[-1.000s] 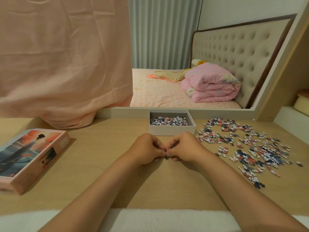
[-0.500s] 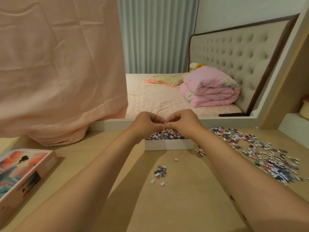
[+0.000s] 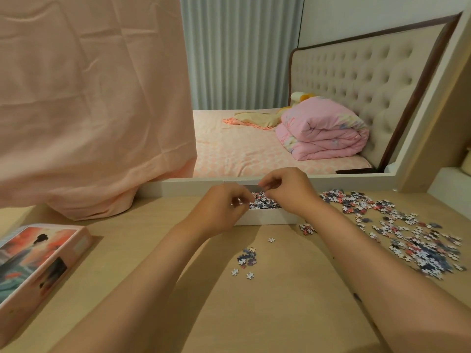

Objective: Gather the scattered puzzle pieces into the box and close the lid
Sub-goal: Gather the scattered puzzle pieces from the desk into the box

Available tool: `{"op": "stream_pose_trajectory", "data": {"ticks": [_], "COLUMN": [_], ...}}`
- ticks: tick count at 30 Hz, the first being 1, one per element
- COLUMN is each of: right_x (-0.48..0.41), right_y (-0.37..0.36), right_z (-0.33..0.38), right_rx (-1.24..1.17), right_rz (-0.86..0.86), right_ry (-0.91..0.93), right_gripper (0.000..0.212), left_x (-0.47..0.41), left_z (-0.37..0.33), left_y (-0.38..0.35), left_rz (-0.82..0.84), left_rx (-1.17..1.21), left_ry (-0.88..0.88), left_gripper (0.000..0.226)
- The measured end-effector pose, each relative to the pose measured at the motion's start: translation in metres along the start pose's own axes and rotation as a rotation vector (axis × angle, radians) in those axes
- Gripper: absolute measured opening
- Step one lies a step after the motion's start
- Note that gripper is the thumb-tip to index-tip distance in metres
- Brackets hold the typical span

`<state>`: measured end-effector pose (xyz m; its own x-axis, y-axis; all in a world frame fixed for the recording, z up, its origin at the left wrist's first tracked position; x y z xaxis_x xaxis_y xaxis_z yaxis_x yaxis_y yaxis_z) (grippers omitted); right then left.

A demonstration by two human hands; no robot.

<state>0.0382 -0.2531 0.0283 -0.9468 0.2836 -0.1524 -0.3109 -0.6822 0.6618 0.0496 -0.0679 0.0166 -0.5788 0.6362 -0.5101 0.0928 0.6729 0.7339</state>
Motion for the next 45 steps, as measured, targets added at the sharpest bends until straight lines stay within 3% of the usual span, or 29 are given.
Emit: {"op": "stream_pose_trajectory", "data": {"ticks": [4,9,13,16,20,24,29,31,34,35,38,41,45], "right_x": [0.008,0.011,0.029,0.051,0.069,0.076,0.085,0.087,0.089,0.091,0.092,0.090,0.088], "right_y": [-0.002,0.000,0.001,-0.006,-0.017,-0.024,-0.033,-0.035,-0.040,-0.043,-0.048,-0.048,-0.050], "right_z": [0.001,0.002,0.008,0.007,-0.009,-0.015,-0.009,-0.006,-0.003,-0.001,0.004,0.004,0.005], "right_rx": [-0.075,-0.103,0.046,0.233,0.531,0.443,0.365,0.383,0.467,0.487,0.468,0.422,0.386], "right_rz": [0.039,0.052,0.133,0.306,0.333,0.292,0.375,0.426,0.479,0.484,0.446,0.403,0.379], "right_ry": [-0.005,-0.025,0.025,0.020,-0.028,-0.052,0.007,0.020,0.029,0.040,0.045,-0.012,-0.062], "right_gripper": [0.033,0.030,0.021,0.019,0.020,0.010,0.018,0.030,0.023,0.030,0.022,0.039,0.029], "left_x": [0.025,0.042,0.051,0.052,0.053,0.057,0.070,0.071,0.068,0.067,0.063,0.062,0.064], "left_z": [-0.005,-0.003,-0.005,-0.008,-0.012,-0.016,-0.006,-0.002,-0.004,-0.005,-0.009,-0.008,-0.006], "left_y": [-0.016,-0.029,-0.031,-0.033,-0.035,-0.025,-0.008,-0.005,-0.005,-0.006,-0.009,-0.012,-0.012], "left_rz": [0.181,0.388,0.483,0.472,0.414,0.363,0.537,0.552,0.516,0.502,0.450,0.409,0.366], "left_rx": [-0.012,-0.109,-0.099,-0.107,-0.082,-0.038,-0.168,-0.168,-0.146,-0.135,-0.118,-0.121,-0.047], "left_ry": [0.054,0.089,0.112,0.064,0.043,0.059,0.114,0.128,0.102,0.090,0.074,0.086,0.122], "left_gripper": [0.009,0.047,0.068,0.060,0.039,0.037,0.071,0.067,0.055,0.050,0.042,0.037,0.032]}}
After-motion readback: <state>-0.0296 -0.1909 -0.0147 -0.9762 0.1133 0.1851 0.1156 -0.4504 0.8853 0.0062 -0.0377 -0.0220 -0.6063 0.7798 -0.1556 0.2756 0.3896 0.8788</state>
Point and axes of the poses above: each hand's wrist, its own x-axis away from the middle knuckle, its own y-axis out of the back of the hand, z = x × y, the point moved 3 cm from there along -x, towards the middle knuckle, and after that the axes turned 11 degrees about -y, right-handed, at the moved point
